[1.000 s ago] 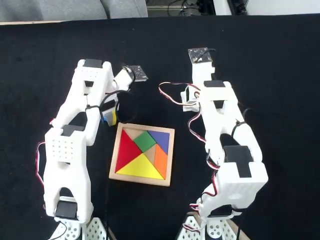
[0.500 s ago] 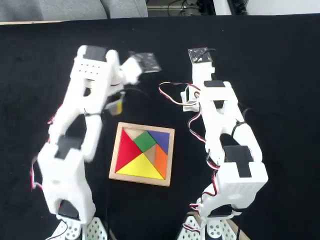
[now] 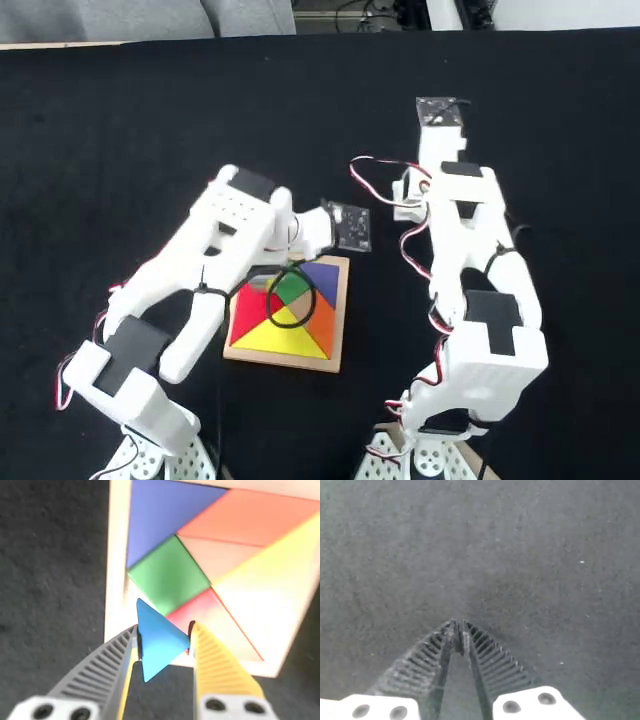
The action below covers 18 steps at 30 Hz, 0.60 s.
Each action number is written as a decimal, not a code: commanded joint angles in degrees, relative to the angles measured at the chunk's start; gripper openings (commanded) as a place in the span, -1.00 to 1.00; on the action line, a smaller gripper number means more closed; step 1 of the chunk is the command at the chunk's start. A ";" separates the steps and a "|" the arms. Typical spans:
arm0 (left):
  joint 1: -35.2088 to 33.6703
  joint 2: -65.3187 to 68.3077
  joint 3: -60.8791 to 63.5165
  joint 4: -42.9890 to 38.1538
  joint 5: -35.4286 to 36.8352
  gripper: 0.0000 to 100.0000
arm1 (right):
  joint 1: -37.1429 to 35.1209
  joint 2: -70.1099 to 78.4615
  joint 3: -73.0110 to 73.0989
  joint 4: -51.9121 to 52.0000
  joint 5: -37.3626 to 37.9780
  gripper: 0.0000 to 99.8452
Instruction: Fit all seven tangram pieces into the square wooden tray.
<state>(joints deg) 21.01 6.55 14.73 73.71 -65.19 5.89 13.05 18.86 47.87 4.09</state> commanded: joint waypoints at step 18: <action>-4.09 -2.55 4.09 -13.36 -0.09 -0.47 | 1.85 -0.66 -6.99 0.26 -3.08 -0.98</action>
<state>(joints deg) 18.20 6.55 19.03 62.99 -65.36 7.30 12.97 15.16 47.96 1.54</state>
